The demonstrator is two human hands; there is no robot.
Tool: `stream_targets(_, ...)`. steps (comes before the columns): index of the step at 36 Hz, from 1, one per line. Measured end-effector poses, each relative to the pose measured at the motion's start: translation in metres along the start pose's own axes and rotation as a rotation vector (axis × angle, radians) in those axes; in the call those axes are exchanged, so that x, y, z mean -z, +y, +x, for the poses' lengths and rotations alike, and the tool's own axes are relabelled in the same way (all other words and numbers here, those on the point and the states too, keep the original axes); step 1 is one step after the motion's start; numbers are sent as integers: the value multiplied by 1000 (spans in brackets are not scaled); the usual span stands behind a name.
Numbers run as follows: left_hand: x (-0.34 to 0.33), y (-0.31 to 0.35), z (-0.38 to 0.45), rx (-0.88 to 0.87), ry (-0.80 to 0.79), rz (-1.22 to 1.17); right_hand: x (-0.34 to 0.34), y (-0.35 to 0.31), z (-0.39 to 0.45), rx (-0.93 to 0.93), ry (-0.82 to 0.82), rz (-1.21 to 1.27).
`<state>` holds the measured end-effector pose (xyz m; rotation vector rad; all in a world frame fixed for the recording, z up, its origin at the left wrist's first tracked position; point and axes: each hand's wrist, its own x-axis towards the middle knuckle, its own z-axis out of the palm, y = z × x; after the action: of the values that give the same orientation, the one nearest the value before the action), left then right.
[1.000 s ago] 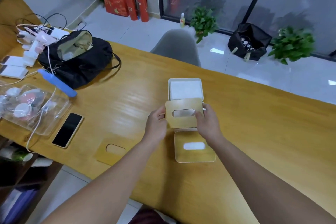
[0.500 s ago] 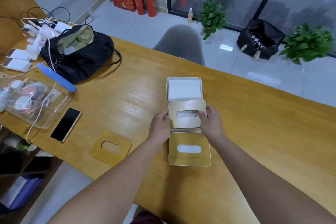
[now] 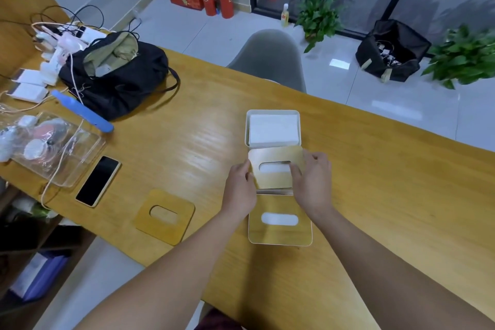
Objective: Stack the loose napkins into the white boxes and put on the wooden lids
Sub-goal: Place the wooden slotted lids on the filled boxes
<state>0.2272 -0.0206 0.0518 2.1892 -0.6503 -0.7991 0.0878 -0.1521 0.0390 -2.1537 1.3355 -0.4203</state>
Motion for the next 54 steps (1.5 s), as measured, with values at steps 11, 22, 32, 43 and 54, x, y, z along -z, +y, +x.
stream_targets(11,-3,-8,11,20,92,-8,-9,20,-5,-47,-78,61)
stream_targets(22,-14,8,53,247,106,-159,-5,20,37,-166,-69,302)
stream_targets(32,-38,2,60,235,110,-91,-28,12,37,-276,-226,390)
stream_targets(43,-45,6,60,233,207,-11,-28,13,43,-189,-166,321)
stream_targets(54,-46,10,58,263,253,77,-31,11,49,-181,-126,311)
